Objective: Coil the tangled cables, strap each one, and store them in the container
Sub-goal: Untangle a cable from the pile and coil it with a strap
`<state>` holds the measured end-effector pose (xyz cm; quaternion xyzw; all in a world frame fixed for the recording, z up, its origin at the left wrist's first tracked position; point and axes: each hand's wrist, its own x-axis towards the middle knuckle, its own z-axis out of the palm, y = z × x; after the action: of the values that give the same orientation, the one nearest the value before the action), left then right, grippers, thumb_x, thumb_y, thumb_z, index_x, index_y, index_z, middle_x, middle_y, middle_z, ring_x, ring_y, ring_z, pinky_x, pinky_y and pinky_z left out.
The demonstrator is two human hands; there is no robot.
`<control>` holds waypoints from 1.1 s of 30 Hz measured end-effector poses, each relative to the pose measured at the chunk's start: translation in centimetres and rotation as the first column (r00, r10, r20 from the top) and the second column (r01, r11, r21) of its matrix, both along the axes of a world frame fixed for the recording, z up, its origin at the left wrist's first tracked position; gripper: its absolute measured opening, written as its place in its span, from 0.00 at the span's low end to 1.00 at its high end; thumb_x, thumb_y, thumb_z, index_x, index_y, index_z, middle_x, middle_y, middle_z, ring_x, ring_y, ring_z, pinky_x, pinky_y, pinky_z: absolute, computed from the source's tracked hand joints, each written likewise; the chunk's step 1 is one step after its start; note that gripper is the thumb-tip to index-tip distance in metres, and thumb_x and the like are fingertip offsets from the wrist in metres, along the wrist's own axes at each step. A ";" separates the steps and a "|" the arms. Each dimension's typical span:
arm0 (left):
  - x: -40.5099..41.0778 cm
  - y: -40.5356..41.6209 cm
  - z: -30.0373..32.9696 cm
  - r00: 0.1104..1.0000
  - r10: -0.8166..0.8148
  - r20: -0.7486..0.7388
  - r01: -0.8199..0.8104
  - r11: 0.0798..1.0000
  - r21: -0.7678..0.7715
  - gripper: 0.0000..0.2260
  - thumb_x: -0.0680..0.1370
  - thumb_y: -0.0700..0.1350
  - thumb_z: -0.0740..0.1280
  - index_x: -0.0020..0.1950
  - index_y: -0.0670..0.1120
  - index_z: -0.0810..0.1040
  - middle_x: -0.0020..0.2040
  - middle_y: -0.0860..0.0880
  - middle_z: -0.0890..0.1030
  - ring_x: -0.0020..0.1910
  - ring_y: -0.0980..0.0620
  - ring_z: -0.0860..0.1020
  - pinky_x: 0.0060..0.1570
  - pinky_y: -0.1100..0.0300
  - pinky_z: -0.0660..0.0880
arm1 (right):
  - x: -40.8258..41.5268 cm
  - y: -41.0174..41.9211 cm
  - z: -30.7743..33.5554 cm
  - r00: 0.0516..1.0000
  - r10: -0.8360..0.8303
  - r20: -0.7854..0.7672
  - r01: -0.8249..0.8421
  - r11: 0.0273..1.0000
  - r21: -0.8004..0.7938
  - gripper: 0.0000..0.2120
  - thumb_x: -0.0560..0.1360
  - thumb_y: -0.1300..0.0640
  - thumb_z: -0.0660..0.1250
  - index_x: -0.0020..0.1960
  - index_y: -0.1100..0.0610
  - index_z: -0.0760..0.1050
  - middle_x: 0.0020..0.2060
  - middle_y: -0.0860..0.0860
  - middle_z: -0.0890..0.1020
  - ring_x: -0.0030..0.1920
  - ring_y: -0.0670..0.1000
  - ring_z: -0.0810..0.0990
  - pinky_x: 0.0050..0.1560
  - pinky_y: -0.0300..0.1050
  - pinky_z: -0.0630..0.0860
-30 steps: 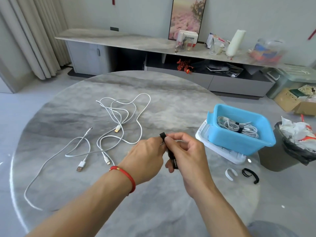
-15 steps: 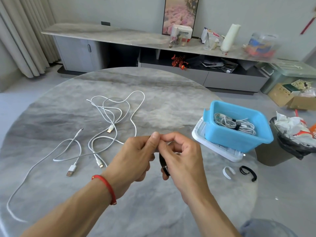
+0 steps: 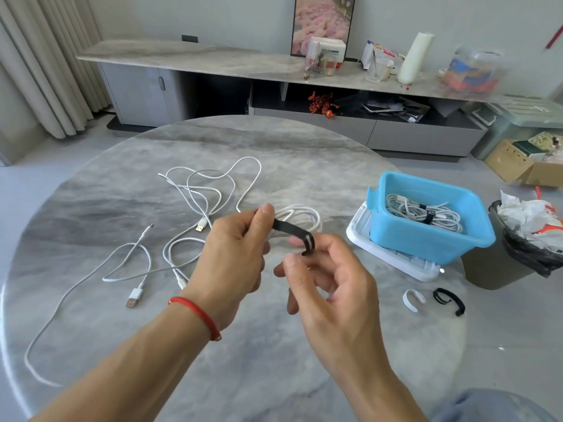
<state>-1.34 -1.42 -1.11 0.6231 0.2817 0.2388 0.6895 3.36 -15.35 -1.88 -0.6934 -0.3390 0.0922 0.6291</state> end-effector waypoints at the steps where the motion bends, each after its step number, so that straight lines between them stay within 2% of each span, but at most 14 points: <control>1: -0.1 -0.1 -0.2 1.000 -0.006 -0.017 0.007 0.996 0.086 0.20 0.82 0.57 0.62 0.42 0.43 0.80 0.25 0.57 0.63 0.23 0.53 0.58 0.23 0.63 0.58 | 0.1 -0.1 0.1 0.998 0.014 -0.057 -0.013 1.000 0.012 0.03 0.79 0.48 0.68 0.51 0.45 0.78 0.40 0.47 0.87 0.31 0.50 0.82 0.32 0.43 0.78; 3: -0.2 -0.2 -0.7 0.998 0.006 -0.058 0.009 0.964 0.264 0.24 0.81 0.61 0.61 0.42 0.40 0.78 0.27 0.54 0.63 0.26 0.49 0.60 0.26 0.57 0.58 | 0.3 -0.2 0.1 0.992 0.025 -0.126 -0.022 0.999 0.023 0.08 0.79 0.46 0.67 0.46 0.49 0.79 0.37 0.49 0.86 0.28 0.51 0.80 0.34 0.37 0.76; 5: -0.1 -0.2 -0.8 0.997 0.019 -0.081 0.010 0.938 0.345 0.26 0.81 0.62 0.60 0.43 0.39 0.77 0.28 0.52 0.63 0.27 0.49 0.60 0.27 0.55 0.58 | 0.7 -0.5 0.0 0.989 0.031 -0.146 -0.028 0.999 0.023 0.13 0.80 0.44 0.66 0.42 0.51 0.77 0.33 0.51 0.84 0.26 0.51 0.79 0.34 0.37 0.75; 7: -0.1 -0.3 -0.5 0.998 0.008 -0.063 0.009 0.965 0.263 0.22 0.82 0.60 0.60 0.36 0.46 0.76 0.28 0.53 0.62 0.25 0.50 0.58 0.25 0.59 0.58 | 0.9 -0.8 -0.3 0.988 0.071 -0.135 -0.071 0.997 0.003 0.17 0.82 0.45 0.64 0.39 0.52 0.75 0.30 0.53 0.80 0.26 0.51 0.77 0.34 0.38 0.75; 9: 0.0 -0.5 0.2 1.000 -0.025 0.008 0.025 0.999 0.031 0.22 0.83 0.56 0.61 0.30 0.51 0.69 0.28 0.54 0.59 0.24 0.53 0.55 0.23 0.65 0.56 | 1.1 -1.1 -0.8 0.980 0.143 -0.139 -0.151 0.987 -0.046 0.19 0.83 0.46 0.61 0.38 0.54 0.74 0.31 0.54 0.79 0.28 0.52 0.79 0.36 0.44 0.77; 10: 0.0 -0.6 0.5 0.997 -0.061 0.050 0.064 0.996 -0.059 0.22 0.83 0.55 0.61 0.31 0.51 0.66 0.29 0.53 0.58 0.24 0.53 0.53 0.23 0.67 0.54 | 1.2 -1.2 -1.1 0.973 0.169 -0.158 -0.183 0.980 -0.078 0.19 0.83 0.47 0.60 0.38 0.55 0.74 0.33 0.53 0.80 0.30 0.53 0.80 0.40 0.51 0.79; 12: -0.1 -1.1 0.8 0.986 -0.138 0.092 0.146 0.985 -0.091 0.20 0.84 0.55 0.60 0.34 0.50 0.63 0.31 0.51 0.56 0.26 0.52 0.52 0.24 0.67 0.53 | 1.6 -1.2 -1.4 0.961 0.178 -0.212 -0.209 0.969 -0.133 0.18 0.83 0.48 0.59 0.38 0.54 0.75 0.38 0.52 0.83 0.33 0.55 0.83 0.47 0.60 0.81; 17: -0.9 -2.4 1.1 0.949 -0.311 0.046 0.313 0.950 -0.026 0.15 0.84 0.54 0.59 0.43 0.44 0.68 0.32 0.49 0.56 0.27 0.50 0.53 0.25 0.65 0.53 | 3.9 -2.1 -2.2 0.924 0.147 -0.352 -0.194 0.976 -0.102 0.13 0.80 0.49 0.68 0.42 0.56 0.83 0.33 0.54 0.83 0.33 0.53 0.81 0.45 0.47 0.81; 19: -1.2 -2.8 1.2 0.920 -0.392 0.003 0.392 0.920 0.005 0.14 0.84 0.53 0.60 0.43 0.46 0.68 0.31 0.49 0.57 0.27 0.50 0.53 0.25 0.64 0.53 | 4.9 -2.8 -1.9 0.878 0.174 -0.446 -0.204 0.979 -0.018 0.06 0.74 0.52 0.74 0.44 0.55 0.86 0.34 0.55 0.83 0.37 0.53 0.81 0.46 0.47 0.80; 21: -1.3 -3.4 1.4 0.877 -0.480 -0.038 0.481 0.875 0.048 0.13 0.82 0.53 0.59 0.41 0.49 0.67 0.30 0.51 0.59 0.26 0.51 0.54 0.25 0.65 0.54 | 6.2 -3.7 -1.5 0.797 0.273 -0.539 -0.291 0.955 0.053 0.07 0.70 0.57 0.76 0.47 0.56 0.87 0.42 0.56 0.86 0.45 0.53 0.83 0.51 0.48 0.81; 24: -1.5 -4.2 1.6 0.803 -0.593 -0.060 0.596 0.798 0.088 0.13 0.85 0.48 0.59 0.42 0.46 0.64 0.30 0.56 0.75 0.25 0.56 0.59 0.22 0.68 0.58 | 7.9 -5.3 -0.9 0.612 0.486 -0.624 -0.538 0.834 0.123 0.09 0.78 0.60 0.67 0.53 0.58 0.86 0.48 0.55 0.86 0.51 0.51 0.84 0.59 0.47 0.78; 26: -1.7 -4.5 1.8 0.757 -0.647 -0.094 0.653 0.748 0.113 0.12 0.84 0.49 0.61 0.42 0.47 0.66 0.34 0.54 0.78 0.25 0.58 0.63 0.24 0.70 0.61 | 8.8 -6.1 -1.1 0.528 0.533 -0.661 -0.601 0.784 0.152 0.12 0.81 0.62 0.63 0.55 0.58 0.85 0.47 0.54 0.87 0.49 0.50 0.85 0.56 0.45 0.79; 29: -2.1 -4.8 2.2 0.672 -0.722 -0.165 0.741 0.654 0.152 0.12 0.85 0.47 0.60 0.42 0.48 0.67 0.37 0.49 0.78 0.25 0.60 0.68 0.26 0.73 0.64 | 9.5 -6.7 -1.8 0.498 0.550 -0.670 -0.655 0.746 0.126 0.13 0.77 0.66 0.67 0.55 0.56 0.87 0.44 0.54 0.88 0.45 0.50 0.87 0.51 0.44 0.81; 33: -2.4 -5.4 2.3 0.610 -0.728 -0.312 0.792 0.577 0.200 0.09 0.84 0.45 0.61 0.43 0.48 0.69 0.31 0.63 0.77 0.29 0.64 0.74 0.30 0.73 0.70 | 10.1 -6.5 -2.8 0.468 0.593 -0.655 -0.765 0.643 0.036 0.19 0.78 0.73 0.63 0.57 0.55 0.86 0.47 0.53 0.88 0.48 0.49 0.87 0.54 0.42 0.80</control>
<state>-3.70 -6.82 1.20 0.8058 0.0097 -0.1019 0.5833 13.46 -21.88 -4.69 -0.5043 -0.3489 0.6001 0.5137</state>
